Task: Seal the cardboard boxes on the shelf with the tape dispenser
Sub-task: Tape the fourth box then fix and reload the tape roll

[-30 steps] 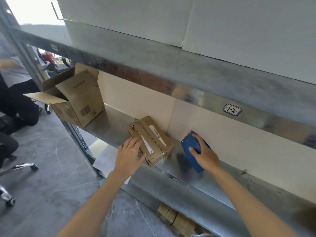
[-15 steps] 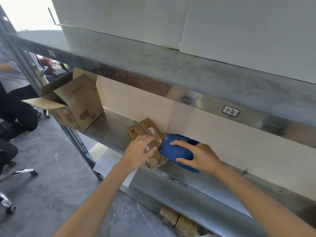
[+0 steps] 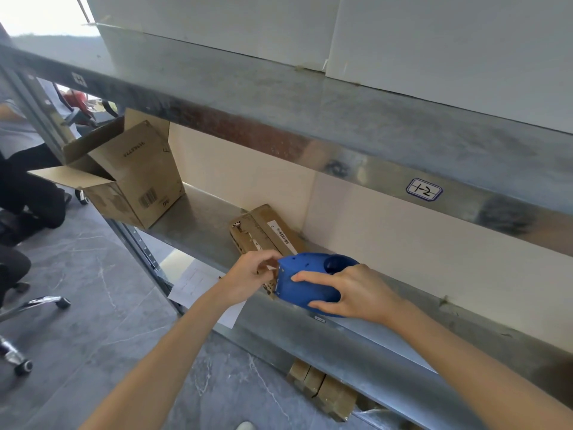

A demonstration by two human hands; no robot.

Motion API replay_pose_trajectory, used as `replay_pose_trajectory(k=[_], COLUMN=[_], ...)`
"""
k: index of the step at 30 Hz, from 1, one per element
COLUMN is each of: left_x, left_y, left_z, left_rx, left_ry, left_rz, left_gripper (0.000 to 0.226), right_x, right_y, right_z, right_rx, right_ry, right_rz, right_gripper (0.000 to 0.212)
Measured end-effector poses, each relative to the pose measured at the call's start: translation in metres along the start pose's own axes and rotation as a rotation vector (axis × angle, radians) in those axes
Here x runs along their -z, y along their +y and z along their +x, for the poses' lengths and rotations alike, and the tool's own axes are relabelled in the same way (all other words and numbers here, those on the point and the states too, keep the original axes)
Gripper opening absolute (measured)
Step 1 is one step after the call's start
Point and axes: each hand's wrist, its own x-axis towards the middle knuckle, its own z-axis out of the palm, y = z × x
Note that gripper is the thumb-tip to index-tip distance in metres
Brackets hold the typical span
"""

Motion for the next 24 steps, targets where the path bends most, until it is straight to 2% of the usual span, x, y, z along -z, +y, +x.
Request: replay_pose_trajectory(k=[8, 12, 18, 20, 24], left_x=[-0.004, -0.007, -0.009, -0.01, -0.014], left_y=[0.0, 0.007, 0.007, 0.006, 0.005], left_z=[0.0, 0.001, 0.002, 0.001, -0.002], left_rx=[0.014, 0.013, 0.076, 0.104, 0.16], left_ry=[-0.055, -0.144, -0.156, -0.138, -0.107], left_rz=[-0.19, -0.158, -0.131, -0.157, -0.202], left_gripper=[0.046, 0.043, 0.046, 0.047, 0.037], right_x=[0.002, 0.005, 0.0, 0.001, 0.003], right_y=[-0.005, -0.006, -0.002, -0.003, -0.001], right_z=[-0.005, -0.008, -0.014, -0.015, -0.015], right_rx=[-0.015, -0.013, -0.01, -0.075, -0.312], right_ry=[-0.022, -0.025, -0.047, -0.057, -0.005], right_rz=[0.044, 0.05, 0.083, 0.172, 0.552], right_gripper=[0.051, 0.051, 0.052, 0.054, 0.054])
